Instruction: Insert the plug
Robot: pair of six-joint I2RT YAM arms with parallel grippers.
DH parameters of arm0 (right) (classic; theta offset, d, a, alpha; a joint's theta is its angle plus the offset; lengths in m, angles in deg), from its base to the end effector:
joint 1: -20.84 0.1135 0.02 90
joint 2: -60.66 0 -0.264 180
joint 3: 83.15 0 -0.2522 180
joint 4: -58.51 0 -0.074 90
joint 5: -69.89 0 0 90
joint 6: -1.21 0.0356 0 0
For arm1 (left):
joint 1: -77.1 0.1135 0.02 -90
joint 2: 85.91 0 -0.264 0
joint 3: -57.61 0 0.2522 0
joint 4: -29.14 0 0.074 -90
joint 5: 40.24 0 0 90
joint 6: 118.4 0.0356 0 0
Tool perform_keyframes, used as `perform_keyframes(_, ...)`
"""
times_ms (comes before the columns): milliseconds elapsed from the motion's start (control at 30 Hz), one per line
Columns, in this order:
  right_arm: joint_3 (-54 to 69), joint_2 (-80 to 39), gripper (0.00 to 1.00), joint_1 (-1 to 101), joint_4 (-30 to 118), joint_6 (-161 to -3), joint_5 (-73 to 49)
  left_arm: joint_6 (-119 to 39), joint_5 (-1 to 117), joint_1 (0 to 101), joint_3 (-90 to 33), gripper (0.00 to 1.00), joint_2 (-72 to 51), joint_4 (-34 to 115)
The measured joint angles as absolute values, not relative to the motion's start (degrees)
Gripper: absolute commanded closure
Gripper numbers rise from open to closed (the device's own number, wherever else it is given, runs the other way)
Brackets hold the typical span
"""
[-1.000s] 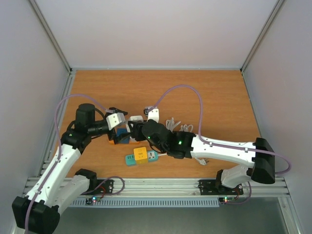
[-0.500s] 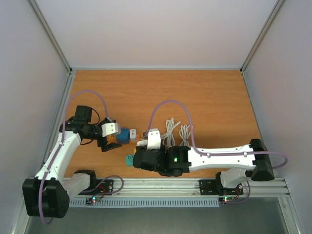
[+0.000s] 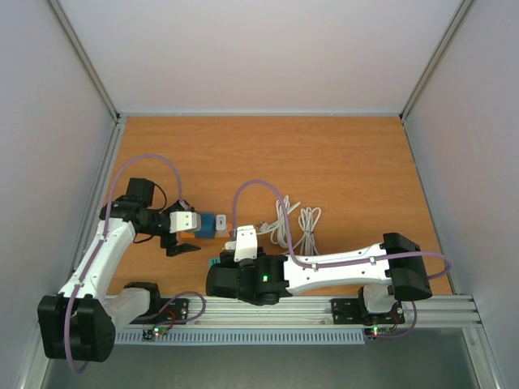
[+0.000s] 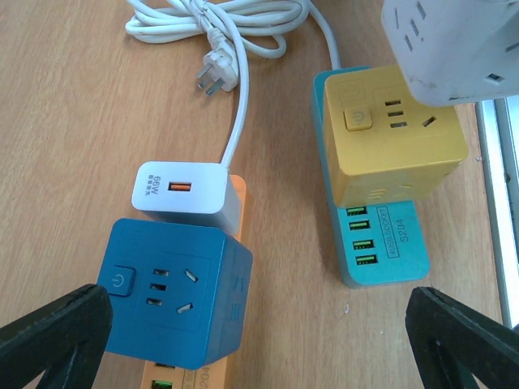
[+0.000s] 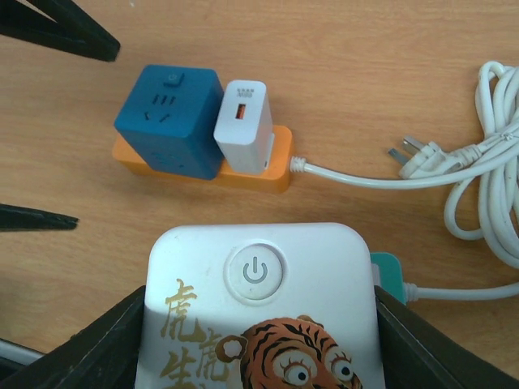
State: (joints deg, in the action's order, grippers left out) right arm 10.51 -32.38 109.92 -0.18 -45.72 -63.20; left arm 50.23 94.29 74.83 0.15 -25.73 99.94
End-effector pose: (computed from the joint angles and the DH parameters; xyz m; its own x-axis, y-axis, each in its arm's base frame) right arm 0.0296 0.3257 0.2568 -0.5062 -0.4618 -0.7284 -0.5201 0.8371 -0.1693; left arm 0.1677 -0.0316 0.2353 0.0337 0.6981 -0.7152 0.9841 0.1016 0.1455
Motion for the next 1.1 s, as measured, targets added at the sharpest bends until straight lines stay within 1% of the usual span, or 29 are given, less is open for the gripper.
perform_keyframes(233,8.28,-33.49,0.99,109.94,0.25,-45.24,-64.97,51.02,94.29,74.83,0.48,0.0,-25.53,100.03)
perform_keyframes(467,5.68,-37.27,0.99,109.94,-1.23,-43.88,-65.6,51.21,94.27,74.83,0.48,0.0,-25.43,100.03)
perform_keyframes(1100,4.63,-39.44,0.98,109.94,-5.87,-39.69,-67.28,51.85,94.31,74.83,0.48,0.01,-25.43,100.16)
